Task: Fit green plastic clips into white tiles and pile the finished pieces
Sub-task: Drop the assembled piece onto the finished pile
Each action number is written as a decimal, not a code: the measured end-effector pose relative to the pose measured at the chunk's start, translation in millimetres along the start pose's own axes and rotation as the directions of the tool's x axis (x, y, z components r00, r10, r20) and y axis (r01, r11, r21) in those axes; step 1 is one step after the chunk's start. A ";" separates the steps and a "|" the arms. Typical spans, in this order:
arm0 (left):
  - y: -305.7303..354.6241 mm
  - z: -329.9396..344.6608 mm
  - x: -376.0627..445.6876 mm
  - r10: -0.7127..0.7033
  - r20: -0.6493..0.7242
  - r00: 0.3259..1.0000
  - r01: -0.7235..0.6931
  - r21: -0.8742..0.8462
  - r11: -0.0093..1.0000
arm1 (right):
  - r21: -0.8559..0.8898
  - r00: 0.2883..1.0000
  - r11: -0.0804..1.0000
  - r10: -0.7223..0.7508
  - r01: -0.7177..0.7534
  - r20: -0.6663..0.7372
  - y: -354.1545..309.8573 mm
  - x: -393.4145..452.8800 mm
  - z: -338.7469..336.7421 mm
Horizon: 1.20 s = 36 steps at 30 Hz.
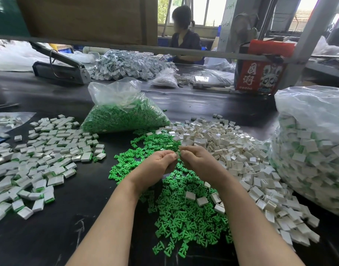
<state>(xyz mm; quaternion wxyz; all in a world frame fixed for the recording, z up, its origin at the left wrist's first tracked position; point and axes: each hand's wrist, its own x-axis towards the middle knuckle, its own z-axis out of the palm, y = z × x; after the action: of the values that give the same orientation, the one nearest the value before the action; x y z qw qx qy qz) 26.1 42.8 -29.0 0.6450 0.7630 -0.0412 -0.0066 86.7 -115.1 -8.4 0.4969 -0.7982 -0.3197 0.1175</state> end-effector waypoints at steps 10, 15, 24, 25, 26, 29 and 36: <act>-2.9 -2.8 0.2 -0.006 -0.023 1.000 0.005 -0.006 1.000 | 0.030 0.998 0.999 -0.012 0.014 -0.067 0.4 1.1 1.6; -4.5 -6.0 -0.6 0.007 -0.045 0.999 -0.010 -0.046 0.999 | 0.167 0.988 0.986 0.019 0.007 -0.154 1.4 0.7 0.4; -3.5 -3.1 1.6 -0.003 -0.043 0.999 0.001 -0.039 0.999 | 0.212 0.997 0.977 0.000 0.016 -0.073 -2.0 -0.1 6.6; -2.7 -2.8 1.2 -0.004 -0.044 0.999 0.002 -0.041 0.999 | 0.206 0.997 0.978 -0.005 0.020 -0.071 -2.4 -0.1 6.7; -2.1 -2.5 0.9 -0.006 -0.045 0.999 0.004 -0.044 0.999 | 0.200 0.998 0.980 -0.009 0.023 -0.070 -2.6 -0.2 6.7; -1.7 -1.8 0.4 -0.007 -0.051 0.999 0.005 -0.052 0.999 | 0.164 0.998 0.986 -0.013 0.022 -0.058 -2.1 0.2 6.6; -2.8 -2.2 0.8 -0.012 -0.046 0.999 0.009 -0.064 0.998 | 0.026 0.997 0.999 -0.024 0.026 -0.069 0.3 2.2 10.5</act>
<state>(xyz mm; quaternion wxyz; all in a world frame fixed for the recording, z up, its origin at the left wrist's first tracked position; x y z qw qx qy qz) 27.2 45.3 -31.3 0.6698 0.7422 -0.0222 0.0064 83.2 -106.3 -13.4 0.5199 -0.7909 -0.3105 0.0880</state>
